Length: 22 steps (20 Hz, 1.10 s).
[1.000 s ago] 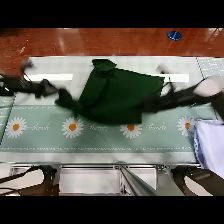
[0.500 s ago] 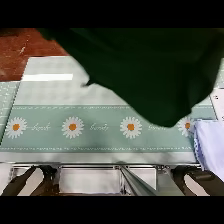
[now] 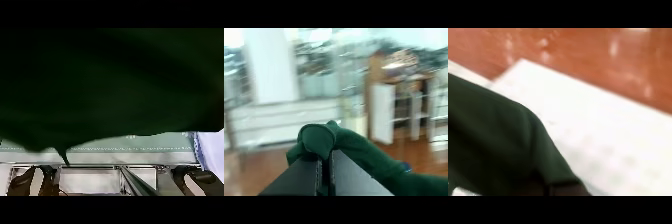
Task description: Fold the shirts.
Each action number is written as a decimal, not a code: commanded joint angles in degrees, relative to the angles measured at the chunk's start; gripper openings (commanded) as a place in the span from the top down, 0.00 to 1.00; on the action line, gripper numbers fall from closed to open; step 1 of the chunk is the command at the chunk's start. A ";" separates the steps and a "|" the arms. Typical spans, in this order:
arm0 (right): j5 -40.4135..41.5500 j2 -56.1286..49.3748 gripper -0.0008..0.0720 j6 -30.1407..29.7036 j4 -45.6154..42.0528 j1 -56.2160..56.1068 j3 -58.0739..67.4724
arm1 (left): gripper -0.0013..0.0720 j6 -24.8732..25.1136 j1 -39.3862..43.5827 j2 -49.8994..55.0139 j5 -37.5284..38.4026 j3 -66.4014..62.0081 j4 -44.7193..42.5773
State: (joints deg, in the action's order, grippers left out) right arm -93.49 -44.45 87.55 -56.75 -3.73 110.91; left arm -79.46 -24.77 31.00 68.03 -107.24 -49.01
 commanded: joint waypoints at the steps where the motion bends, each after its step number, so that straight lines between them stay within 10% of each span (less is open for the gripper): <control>1: -3.69 0.98 0.96 0.15 -3.52 0.04 -7.37 | 0.95 -2.95 5.79 -2.56 5.03 5.84 -6.01; 6: 9.55 -1.57 0.96 -5.09 0.31 0.04 -37.66 | 0.95 0.59 6.14 1.99 4.94 33.79 3.21; 10: 17.07 -17.92 0.96 -5.75 -6.73 2.36 -40.35 | 0.95 2.95 13.22 15.47 -10.27 46.95 5.57; 15: 19.26 -40.81 0.96 -8.48 5.97 12.07 -27.98 | 0.95 5.68 25.79 43.01 -23.08 37.55 5.33; 22: 25.73 -55.39 0.94 -5.66 8.20 12.50 -19.80 | 0.93 1.20 26.64 68.63 -12.79 17.22 5.35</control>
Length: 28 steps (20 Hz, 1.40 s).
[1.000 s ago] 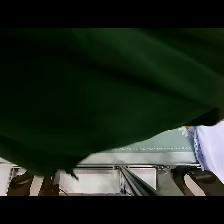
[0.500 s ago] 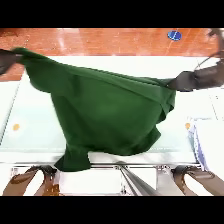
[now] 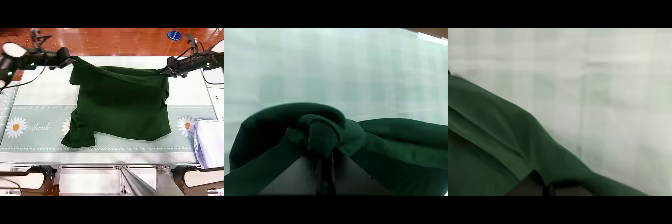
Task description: Fold the shirts.
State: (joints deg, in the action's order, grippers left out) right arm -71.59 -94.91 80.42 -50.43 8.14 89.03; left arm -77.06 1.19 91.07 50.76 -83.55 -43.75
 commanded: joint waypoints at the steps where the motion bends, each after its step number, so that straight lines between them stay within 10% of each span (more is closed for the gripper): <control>1: 4.74 -5.35 0.73 2.36 1.92 0.83 2.08 | 0.74 -1.20 0.59 9.55 6.25 -7.48 0.04; 2: 5.01 -5.40 0.41 2.69 1.90 1.14 2.08 | 0.30 -1.40 0.26 10.01 8.41 -7.82 0.00; 10: -10.88 11.76 0.43 0.74 -10.71 18.16 -4.31 | 0.29 -6.10 -20.28 3.58 37.97 -5.77 -10.88; 18: 1.81 43.43 0.43 -5.31 -0.42 29.24 -58.34 | 0.29 1.77 -30.03 -17.59 24.22 41.86 -9.57; 28: -0.63 45.55 0.43 -6.64 0.61 29.24 -62.42 | 0.29 5.22 -13.20 -15.63 14.73 46.40 -2.69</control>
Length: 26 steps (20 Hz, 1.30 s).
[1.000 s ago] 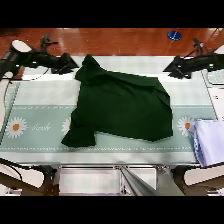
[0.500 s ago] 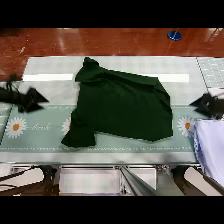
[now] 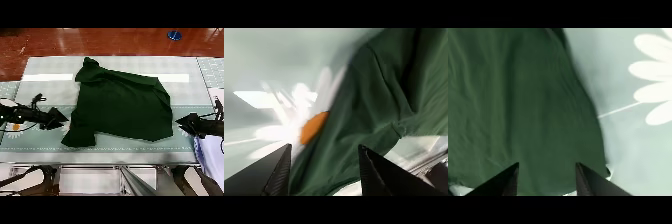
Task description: Fold the shirts.
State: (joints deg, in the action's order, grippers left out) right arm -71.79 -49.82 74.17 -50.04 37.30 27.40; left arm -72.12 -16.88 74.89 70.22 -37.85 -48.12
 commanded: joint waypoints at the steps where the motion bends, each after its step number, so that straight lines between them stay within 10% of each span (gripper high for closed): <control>1: -0.52 0.46 0.43 -0.42 -0.02 0.09 -0.79 | 0.29 0.28 6.19 0.66 -6.82 0.42 3.28; 6: -0.39 0.46 0.43 0.85 -4.50 0.09 -0.79 | 0.30 -1.25 9.94 2.58 -10.95 -1.51 5.14; 7: -0.26 0.46 0.43 2.03 -6.40 0.09 -0.79 | 0.39 -1.22 10.27 3.39 -10.43 -2.01 5.14; 9: -0.39 0.37 0.43 4.11 -9.92 0.09 -0.81 | 0.95 -0.68 10.29 4.81 -8.96 -3.02 5.11; 21: 7.76 -18.62 0.45 3.87 -0.46 -10.67 -1.88 | 0.95 -0.52 10.21 5.16 -7.61 -5.99 6.73; 24: 8.61 -21.55 0.96 -0.68 6.19 -16.79 3.10 | 0.95 -0.55 10.12 5.16 -7.26 -9.51 8.31; 26: 5.42 -21.59 0.96 -1.01 7.34 -21.46 11.98 | 0.95 -0.66 9.66 5.01 -4.50 -16.00 8.41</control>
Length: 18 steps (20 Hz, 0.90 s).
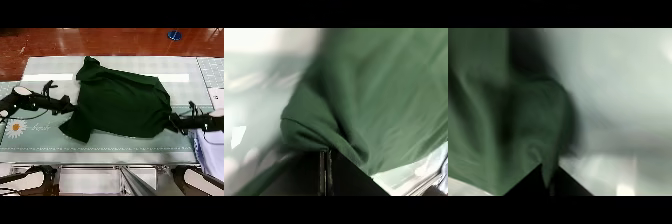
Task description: Fold the shirts.
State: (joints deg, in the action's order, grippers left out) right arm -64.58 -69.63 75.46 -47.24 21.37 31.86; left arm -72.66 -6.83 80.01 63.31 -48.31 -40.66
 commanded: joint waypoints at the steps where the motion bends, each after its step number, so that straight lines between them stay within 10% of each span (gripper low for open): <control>1: -4.26 -1.55 0.96 -2.25 4.46 -7.54 13.53 | 0.95 -0.57 -0.85 -0.42 4.35 -9.88 1.29; 9: -9.70 10.49 0.96 7.39 -8.63 -12.55 68.11 | 0.95 -3.85 -6.86 -11.30 11.54 -54.86 3.61; 18: -13.81 34.18 0.96 10.10 -15.47 -12.55 74.62 | 0.95 -5.62 -11.50 -33.09 19.54 -71.84 -10.05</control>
State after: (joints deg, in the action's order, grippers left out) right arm -76.51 -41.95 83.81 -59.11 8.88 105.10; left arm -76.84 -17.93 54.43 80.55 -117.80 -41.67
